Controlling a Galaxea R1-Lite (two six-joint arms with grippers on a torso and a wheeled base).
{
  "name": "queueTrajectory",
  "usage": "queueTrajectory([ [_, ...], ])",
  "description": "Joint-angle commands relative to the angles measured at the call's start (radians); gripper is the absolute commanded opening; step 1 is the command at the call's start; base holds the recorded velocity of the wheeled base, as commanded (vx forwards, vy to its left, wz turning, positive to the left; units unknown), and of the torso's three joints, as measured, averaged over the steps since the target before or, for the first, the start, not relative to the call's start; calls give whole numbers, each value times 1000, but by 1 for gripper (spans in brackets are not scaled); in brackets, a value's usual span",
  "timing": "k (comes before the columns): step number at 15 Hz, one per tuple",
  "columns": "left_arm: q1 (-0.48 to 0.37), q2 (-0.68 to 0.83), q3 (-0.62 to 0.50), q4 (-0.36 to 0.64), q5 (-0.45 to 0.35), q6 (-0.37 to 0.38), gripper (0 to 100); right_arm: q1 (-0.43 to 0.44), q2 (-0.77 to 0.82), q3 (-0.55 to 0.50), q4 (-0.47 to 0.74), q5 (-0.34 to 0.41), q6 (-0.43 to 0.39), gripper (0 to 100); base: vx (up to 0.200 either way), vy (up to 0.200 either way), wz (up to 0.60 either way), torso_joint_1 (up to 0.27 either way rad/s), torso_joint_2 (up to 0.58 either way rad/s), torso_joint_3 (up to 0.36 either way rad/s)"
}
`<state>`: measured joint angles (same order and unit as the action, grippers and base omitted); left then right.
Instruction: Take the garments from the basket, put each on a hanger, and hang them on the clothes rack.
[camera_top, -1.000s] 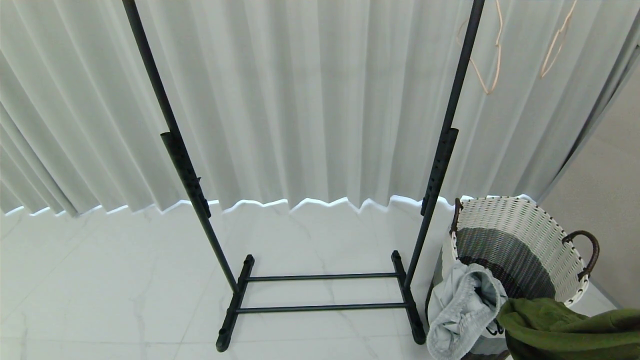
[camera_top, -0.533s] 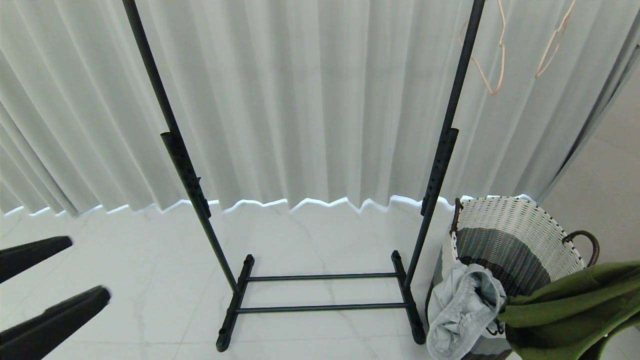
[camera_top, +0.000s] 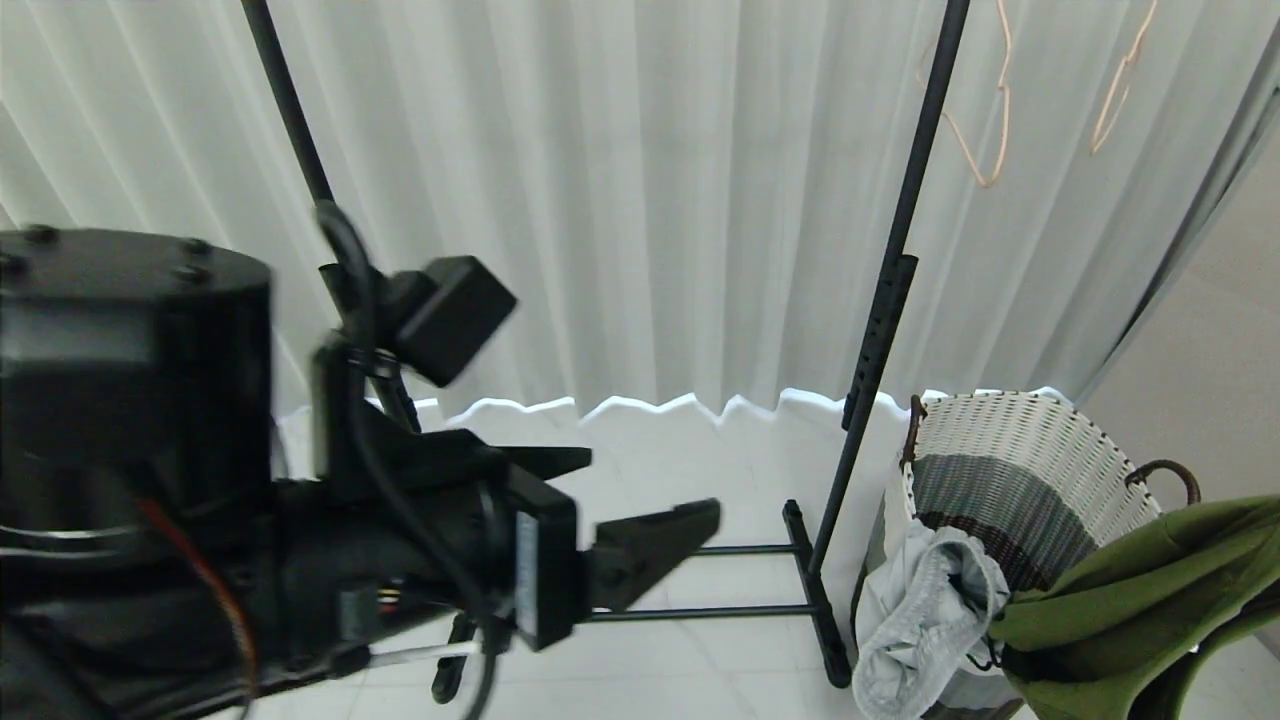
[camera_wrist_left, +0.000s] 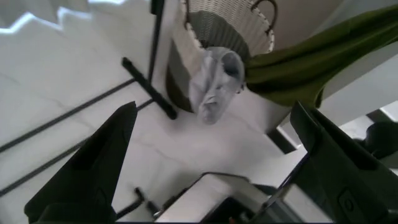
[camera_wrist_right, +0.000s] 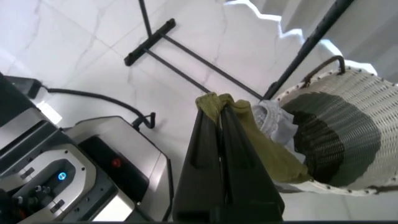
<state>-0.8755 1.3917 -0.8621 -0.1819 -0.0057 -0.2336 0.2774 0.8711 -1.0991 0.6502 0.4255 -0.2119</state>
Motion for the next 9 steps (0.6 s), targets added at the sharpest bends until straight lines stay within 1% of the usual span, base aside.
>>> queueTrajectory([
  [1, -203, 265, -29, -120, 141, -85, 100, 28, 9, 2, -9, -2, 0, 0, 0, 0, 0, 0, 0, 0],
  [2, -232, 309, -43, -143, 142, -110, 100, 42, 19, 1, -15, -4, 0, 0, 0, 0, 0, 0, 0, 0],
  [4, -263, 400, -104, -149, 142, -147, 100, 58, 36, 2, -27, -5, 0, 0, 0, 0, 0, 0, 0, 0],
  [7, -309, 550, -238, -185, 151, -259, 100, 72, 65, 2, -38, -4, 0, 0, 0, 0, 0, 0, 0, 0],
  [9, -333, 619, -318, -185, 165, -285, 100, 83, 91, 4, -55, -2, 3, 0, 0, 0, 0, 0, 0, 0],
])
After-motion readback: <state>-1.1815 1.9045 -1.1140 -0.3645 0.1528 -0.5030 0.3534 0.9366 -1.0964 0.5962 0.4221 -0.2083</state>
